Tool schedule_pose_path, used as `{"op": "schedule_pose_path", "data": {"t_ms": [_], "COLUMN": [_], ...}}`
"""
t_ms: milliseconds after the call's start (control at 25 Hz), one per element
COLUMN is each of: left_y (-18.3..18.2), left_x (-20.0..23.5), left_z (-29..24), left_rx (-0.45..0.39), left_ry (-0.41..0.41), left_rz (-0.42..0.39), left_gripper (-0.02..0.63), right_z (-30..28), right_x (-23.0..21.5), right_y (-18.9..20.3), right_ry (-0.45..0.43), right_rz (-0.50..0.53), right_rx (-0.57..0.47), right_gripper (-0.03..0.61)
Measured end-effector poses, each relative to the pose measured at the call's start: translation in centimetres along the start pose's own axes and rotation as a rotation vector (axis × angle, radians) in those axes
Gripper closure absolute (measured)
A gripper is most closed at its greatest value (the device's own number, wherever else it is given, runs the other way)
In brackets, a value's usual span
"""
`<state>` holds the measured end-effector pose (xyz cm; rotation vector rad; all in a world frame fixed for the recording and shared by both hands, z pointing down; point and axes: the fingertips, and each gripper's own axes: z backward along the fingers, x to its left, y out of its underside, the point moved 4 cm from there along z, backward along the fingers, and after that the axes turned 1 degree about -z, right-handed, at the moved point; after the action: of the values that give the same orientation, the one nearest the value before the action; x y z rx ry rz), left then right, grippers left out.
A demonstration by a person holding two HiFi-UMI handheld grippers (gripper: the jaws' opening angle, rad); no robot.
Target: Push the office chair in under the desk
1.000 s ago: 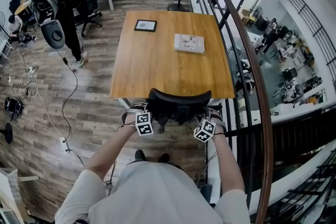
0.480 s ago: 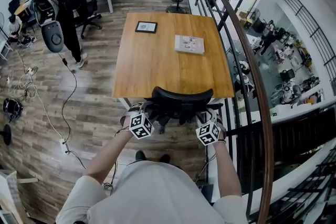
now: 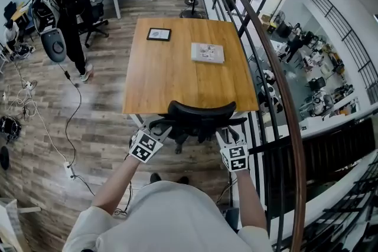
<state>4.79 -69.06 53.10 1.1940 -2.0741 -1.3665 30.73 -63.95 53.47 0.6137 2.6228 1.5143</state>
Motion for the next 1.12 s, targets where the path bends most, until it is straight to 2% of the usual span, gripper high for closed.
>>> {"op": "schedule_pose_path", "data": {"t_ms": [240,480,760,920,1120], "left_y": [-0.7,-2.0,-3.7,-5.1,-5.3], "left_x": [1.2,1.8,2.0,2.7,2.8], "left_z": [1.4,2.4,4.3,4.6,4.5], "left_rx": [-0.012,-0.084,-0.167,-0.212,-0.225], "left_ry": [-0.029,-0.056,-0.08,-0.083,-0.076], "left_rz": [0.026,0.088,0.139,0.152,0.149], "left_gripper": [0.497,0.582,0.618,0.62,0.62], "right_z": [1.2,2.5,5.0,5.3,5.5], "right_x": [0.6,1.6,1.5,0.8,0.9], "right_y": [-2.5,-4.0,-6.2,-7.5,-7.5], "right_ry": [-0.001,-0.014,0.015,0.026,0.037], "right_rz": [-0.028,-0.078,-0.127,-0.128,-0.125], "right_rx": [-0.072,-0.15,-0.249,-0.283,-0.287], "right_gripper": [0.394,0.509,0.575,0.575,0.577]}}
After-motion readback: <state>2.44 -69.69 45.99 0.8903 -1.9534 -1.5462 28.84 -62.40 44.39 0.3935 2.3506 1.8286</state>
